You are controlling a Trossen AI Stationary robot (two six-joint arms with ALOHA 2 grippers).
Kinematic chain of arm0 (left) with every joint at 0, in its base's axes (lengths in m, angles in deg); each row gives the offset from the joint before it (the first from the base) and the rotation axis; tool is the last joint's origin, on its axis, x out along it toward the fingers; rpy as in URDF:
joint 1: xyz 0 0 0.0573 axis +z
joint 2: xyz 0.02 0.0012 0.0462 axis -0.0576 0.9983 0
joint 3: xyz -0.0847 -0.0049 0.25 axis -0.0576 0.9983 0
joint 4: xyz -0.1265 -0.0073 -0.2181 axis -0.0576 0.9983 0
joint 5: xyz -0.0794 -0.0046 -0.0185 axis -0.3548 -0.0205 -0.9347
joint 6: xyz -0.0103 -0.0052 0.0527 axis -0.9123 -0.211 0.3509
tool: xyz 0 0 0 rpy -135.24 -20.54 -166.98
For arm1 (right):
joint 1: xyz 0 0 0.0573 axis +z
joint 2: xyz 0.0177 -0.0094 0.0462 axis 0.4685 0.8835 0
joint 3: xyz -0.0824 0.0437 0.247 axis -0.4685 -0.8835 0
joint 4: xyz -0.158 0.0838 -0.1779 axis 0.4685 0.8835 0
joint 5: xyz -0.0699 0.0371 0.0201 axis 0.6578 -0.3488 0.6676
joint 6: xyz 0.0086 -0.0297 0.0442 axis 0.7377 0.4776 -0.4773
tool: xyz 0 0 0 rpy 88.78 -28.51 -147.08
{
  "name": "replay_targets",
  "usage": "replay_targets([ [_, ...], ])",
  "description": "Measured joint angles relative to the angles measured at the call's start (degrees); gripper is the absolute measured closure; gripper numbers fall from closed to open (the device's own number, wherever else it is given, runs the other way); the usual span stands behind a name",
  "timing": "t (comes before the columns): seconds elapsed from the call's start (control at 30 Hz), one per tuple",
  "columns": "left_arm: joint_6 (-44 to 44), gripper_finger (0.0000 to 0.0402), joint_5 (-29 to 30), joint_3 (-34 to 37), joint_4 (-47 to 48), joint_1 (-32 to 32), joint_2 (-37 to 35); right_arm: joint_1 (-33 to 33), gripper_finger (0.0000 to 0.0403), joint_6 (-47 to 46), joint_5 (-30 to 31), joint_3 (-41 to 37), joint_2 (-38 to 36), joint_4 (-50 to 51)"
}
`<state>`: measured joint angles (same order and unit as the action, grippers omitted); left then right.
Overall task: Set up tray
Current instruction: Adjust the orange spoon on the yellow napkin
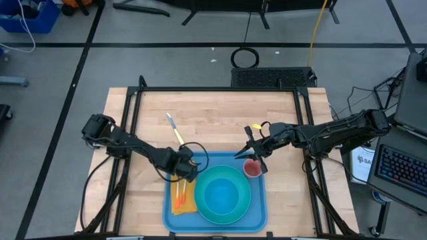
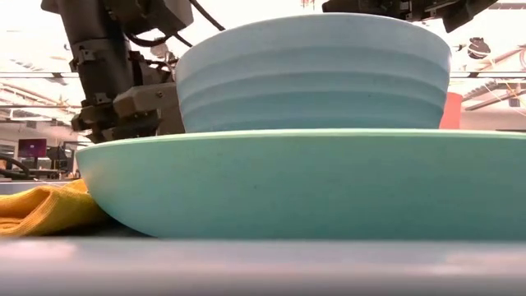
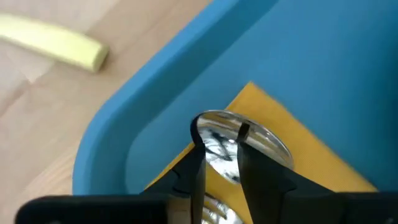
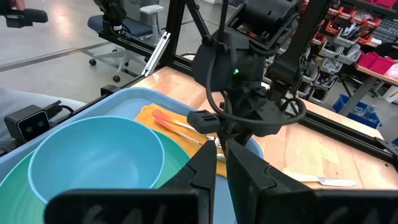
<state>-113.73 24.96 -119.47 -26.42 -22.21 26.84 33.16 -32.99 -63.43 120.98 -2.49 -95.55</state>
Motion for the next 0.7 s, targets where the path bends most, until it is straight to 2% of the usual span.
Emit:
replay_targets([
  [0.2,-1.18,0.0308,-6.49,0.00,0.06,0.22,0.00,0.01,0.0374,0.00,0.00,0.00,0.00,0.03],
  [0.4,-2.45,0.0309,-7.17,-1.14,-0.14,-1.08,-1.37,0.01,0.0374,0.17,0.00,-0.02,0.00,0.24],
  [0.5,-2.25,0.0309,-4.72,-1.70,-0.11,-1.56,-3.36,0.00,0.0374,0.17,0.02,-0.03,0.00,0.33],
  [0.7,-0.45,0.0309,5.99,-1.77,-4.83,-1.44,-7.41,-0.01,0.0374,0.63,0.02,-0.04,0.00,0.33],
])
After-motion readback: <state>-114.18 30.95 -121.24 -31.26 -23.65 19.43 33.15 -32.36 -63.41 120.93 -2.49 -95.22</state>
